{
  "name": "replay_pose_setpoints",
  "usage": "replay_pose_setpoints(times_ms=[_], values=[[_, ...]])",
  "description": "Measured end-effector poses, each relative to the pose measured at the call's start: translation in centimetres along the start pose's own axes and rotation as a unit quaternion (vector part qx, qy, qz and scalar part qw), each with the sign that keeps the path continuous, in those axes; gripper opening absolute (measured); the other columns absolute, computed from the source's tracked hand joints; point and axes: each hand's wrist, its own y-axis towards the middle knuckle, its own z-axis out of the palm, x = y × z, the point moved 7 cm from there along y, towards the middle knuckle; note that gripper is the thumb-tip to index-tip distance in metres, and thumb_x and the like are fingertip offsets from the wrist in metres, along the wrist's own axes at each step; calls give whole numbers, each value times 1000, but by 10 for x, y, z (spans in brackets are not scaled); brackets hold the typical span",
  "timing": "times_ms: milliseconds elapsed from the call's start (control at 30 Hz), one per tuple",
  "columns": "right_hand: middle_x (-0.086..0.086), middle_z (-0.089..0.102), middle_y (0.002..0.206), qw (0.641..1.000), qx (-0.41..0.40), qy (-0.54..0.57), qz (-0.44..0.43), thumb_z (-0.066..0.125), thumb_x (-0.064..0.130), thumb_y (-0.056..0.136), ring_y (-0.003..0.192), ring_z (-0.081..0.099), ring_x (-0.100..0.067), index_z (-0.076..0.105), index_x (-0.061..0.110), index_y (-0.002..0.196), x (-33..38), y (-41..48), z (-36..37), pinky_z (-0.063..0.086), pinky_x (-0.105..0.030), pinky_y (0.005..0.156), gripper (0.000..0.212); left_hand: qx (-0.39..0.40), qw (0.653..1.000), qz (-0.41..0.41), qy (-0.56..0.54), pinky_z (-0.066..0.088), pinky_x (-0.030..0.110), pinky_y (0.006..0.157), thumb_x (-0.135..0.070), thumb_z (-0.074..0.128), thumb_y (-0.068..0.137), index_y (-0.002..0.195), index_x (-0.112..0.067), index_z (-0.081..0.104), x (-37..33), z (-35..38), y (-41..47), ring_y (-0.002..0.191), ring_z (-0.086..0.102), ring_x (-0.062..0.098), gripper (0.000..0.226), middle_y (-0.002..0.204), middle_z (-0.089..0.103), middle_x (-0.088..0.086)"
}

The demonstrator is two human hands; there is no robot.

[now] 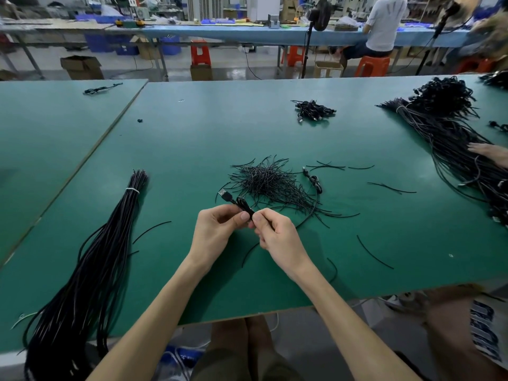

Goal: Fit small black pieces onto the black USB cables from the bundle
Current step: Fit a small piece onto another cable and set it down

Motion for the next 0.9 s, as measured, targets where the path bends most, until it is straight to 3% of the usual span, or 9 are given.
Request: replay_pose_setpoints(times_ms=[133, 233, 300, 433, 567, 633, 733, 900], values=[[18, 52, 60, 1000, -1, -18, -3, 50, 23, 109, 55, 40, -4, 65, 8, 89, 1, 0, 0, 36, -21, 53, 30, -4, 1000, 1, 29, 52, 17, 70, -21, 77, 89, 84, -12, 76, 1, -3, 0, 70, 70, 6, 11, 76, 77, 0], [23, 56, 61, 1000, 1, -20, -1, 49, 22, 109, 54, 42, -1, 66, 11, 90, 1, 0, 1, 37, -19, 53, 28, -8, 999, -22, 38, 54, 40, 76, -22, 78, 90, 85, -14, 76, 5, -5, 0, 74, 68, 15, 10, 80, 78, 5], [24, 57, 61, 1000, 5, -20, 0, 49, 22, 110, 54, 43, -1, 66, 11, 91, 1, 0, 2, 36, -19, 53, 28, -7, 999, -32, 28, 54, 47, 79, -22, 78, 91, 84, -13, 77, 6, -5, 0, 76, 66, 19, 12, 83, 78, 8], [23, 57, 61, 1000, 11, -26, -7, 49, 25, 109, 55, 43, -1, 66, 14, 90, -1, 0, 2, 37, -20, 54, 28, -11, 999, -36, 32, 51, 41, 73, -23, 77, 92, 79, -14, 76, 4, -7, -2, 69, 63, 16, 16, 80, 77, 9], [21, 62, 66, 999, 3, -31, -11, 50, 49, 104, 56, 49, 1, 68, 19, 87, 1, 0, 2, 39, -19, 56, 39, -12, 997, -16, 74, 50, 48, 64, -19, 74, 94, 80, -8, 69, 2, -3, -1, 63, 59, 30, 19, 76, 75, 10], [16, 66, 70, 1000, -2, -28, -8, 50, 59, 98, 57, 51, 0, 71, 16, 89, 1, 0, 2, 39, -18, 58, 49, -7, 995, 1, 101, 50, 41, 64, -21, 74, 93, 80, -10, 68, 0, -1, -2, 64, 65, 23, 19, 75, 75, 6], [13, 64, 68, 1000, -11, -16, -3, 52, 49, 104, 54, 50, 0, 71, 14, 87, 0, 1, 0, 38, -17, 55, 43, 2, 993, 17, 116, 48, 24, 64, -28, 74, 91, 79, -12, 67, -4, 1, -5, 62, 67, 9, 21, 72, 75, 1], [-3, 53, 68, 1000, -17, 12, 6, 50, 40, 107, 53, 40, -11, 58, 3, 79, -1, 1, -3, 34, -27, 50, 48, 38, 999, -11, 35, 48, 23, 63, -36, 70, 93, 77, -11, 70, -2, 5, -6, 64, 67, 16, 30, 70, 73, 9]])
